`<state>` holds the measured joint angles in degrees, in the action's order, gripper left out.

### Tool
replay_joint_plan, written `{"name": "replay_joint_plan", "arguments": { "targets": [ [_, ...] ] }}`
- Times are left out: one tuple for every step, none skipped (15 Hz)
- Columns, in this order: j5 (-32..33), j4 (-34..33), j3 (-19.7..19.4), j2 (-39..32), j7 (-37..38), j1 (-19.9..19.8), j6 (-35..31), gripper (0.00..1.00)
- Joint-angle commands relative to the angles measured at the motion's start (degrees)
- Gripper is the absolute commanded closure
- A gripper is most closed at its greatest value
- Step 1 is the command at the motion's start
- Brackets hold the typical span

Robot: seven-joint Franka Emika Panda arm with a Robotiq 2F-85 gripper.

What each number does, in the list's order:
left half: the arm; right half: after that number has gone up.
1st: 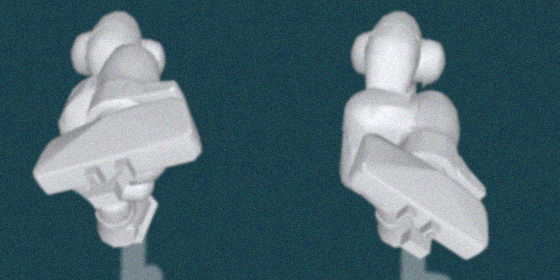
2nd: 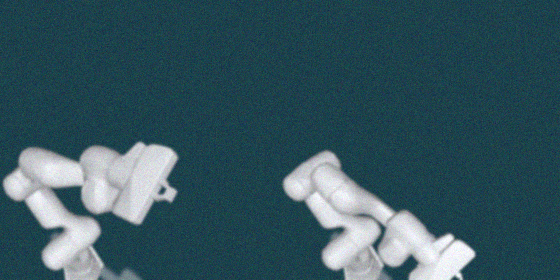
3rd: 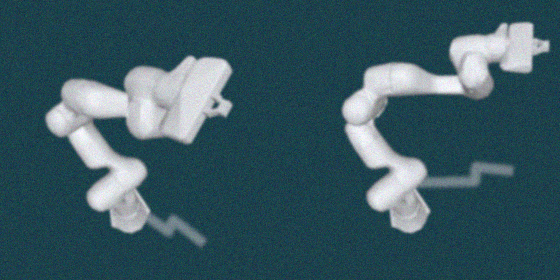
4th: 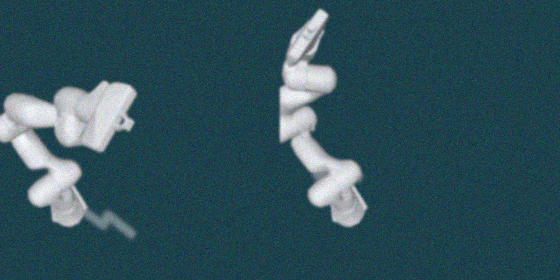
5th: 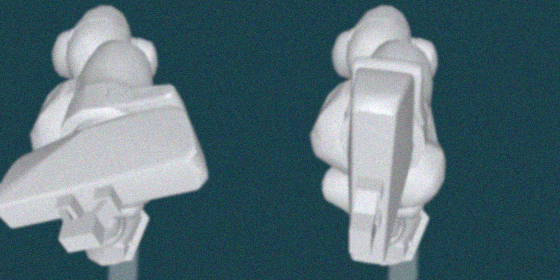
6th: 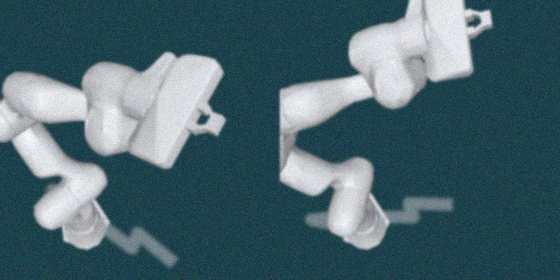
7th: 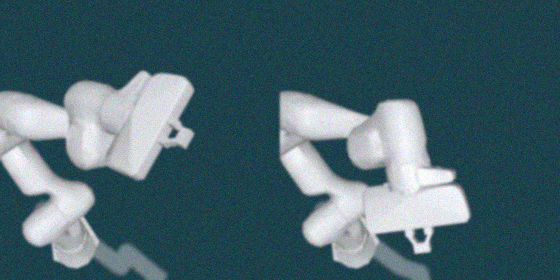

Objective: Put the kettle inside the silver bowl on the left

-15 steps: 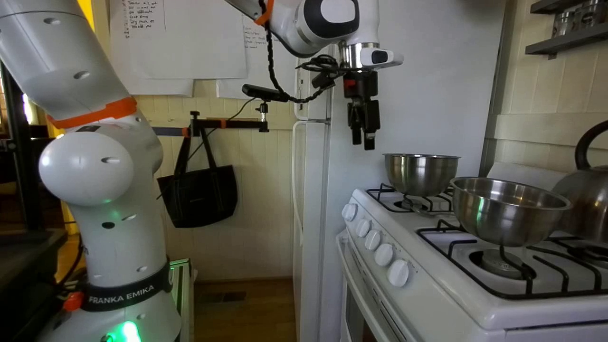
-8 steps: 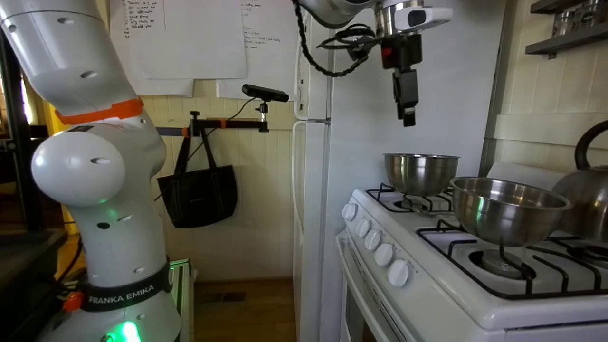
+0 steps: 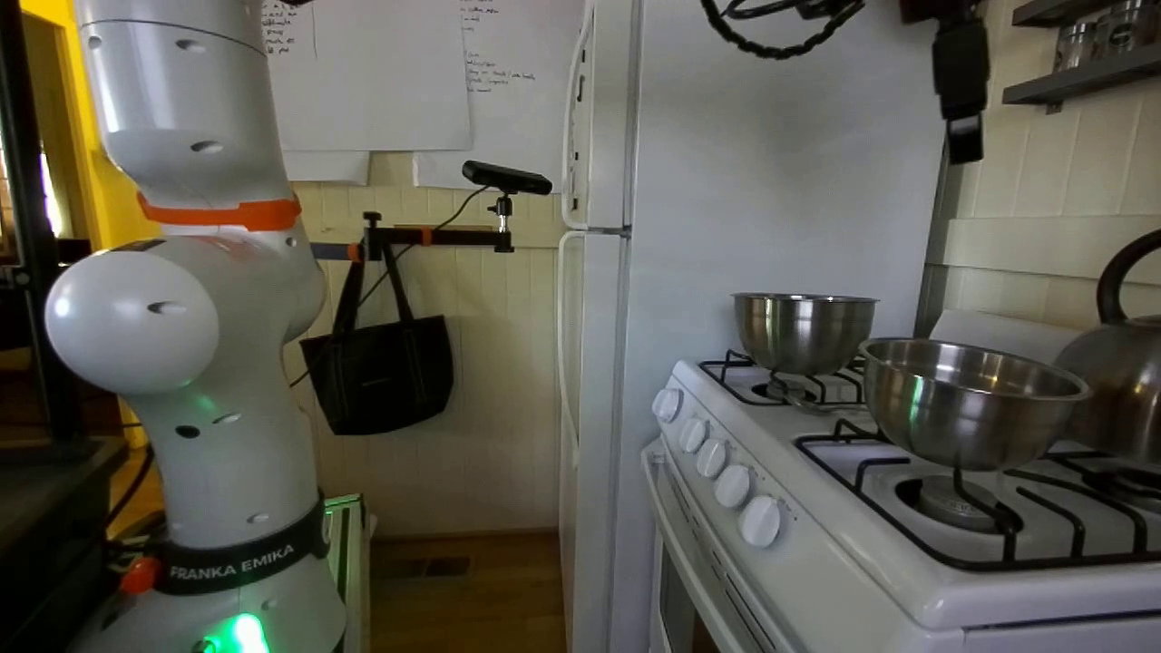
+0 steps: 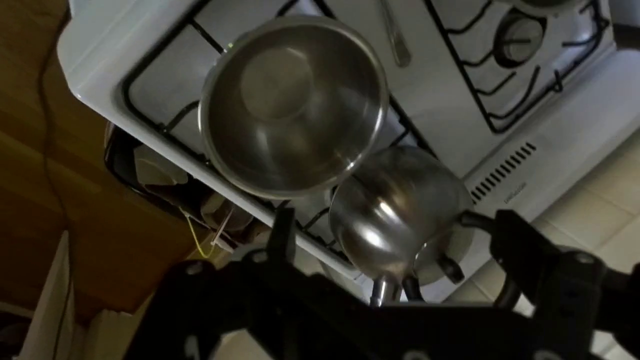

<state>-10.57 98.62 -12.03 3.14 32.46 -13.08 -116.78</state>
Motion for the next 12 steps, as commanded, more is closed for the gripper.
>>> {"name": "replay_joint_plan", "arguments": {
  "targets": [
    [-4.0, -14.6, -1.3, -9.4, 9.0, -0.8, 4.1, 0.00],
    [-4.8, -17.7, -1.6, -11.6, 11.7, -1.0, 4.7, 0.00],
    [-5.6, -20.8, -1.9, -13.6, 14.3, -1.2, 5.3, 0.00],
    [-3.2, -12.8, -1.5, -8.0, 9.6, -0.5, 2.1, 0.00],
    [-3.7, -15.1, -1.6, -9.7, 11.4, -0.6, 2.4, 0.00],
    [-4.0, -16.9, -1.7, -11.2, 12.4, -0.7, 2.6, 0.00],
    [-4.1, -18.0, -1.7, -12.1, 12.9, -0.7, 2.7, 0.00],
    [-4.2, -18.6, -1.8, -12.7, 13.2, -0.7, 2.7, 0.00],
    [-4.2, -19.0, -1.8, -12.9, 13.4, -0.7, 2.8, 0.00],
    [-4.2, -19.2, -1.8, -13.0, 13.5, -0.7, 2.9, 0.00],
    [-4.2, -19.3, -1.8, -13.0, 13.5, -0.7, 3.0, 0.00],
    [-4.2, -19.3, -1.8, -13.0, 13.5, -0.8, 3.1, 0.00]
  ]
}}
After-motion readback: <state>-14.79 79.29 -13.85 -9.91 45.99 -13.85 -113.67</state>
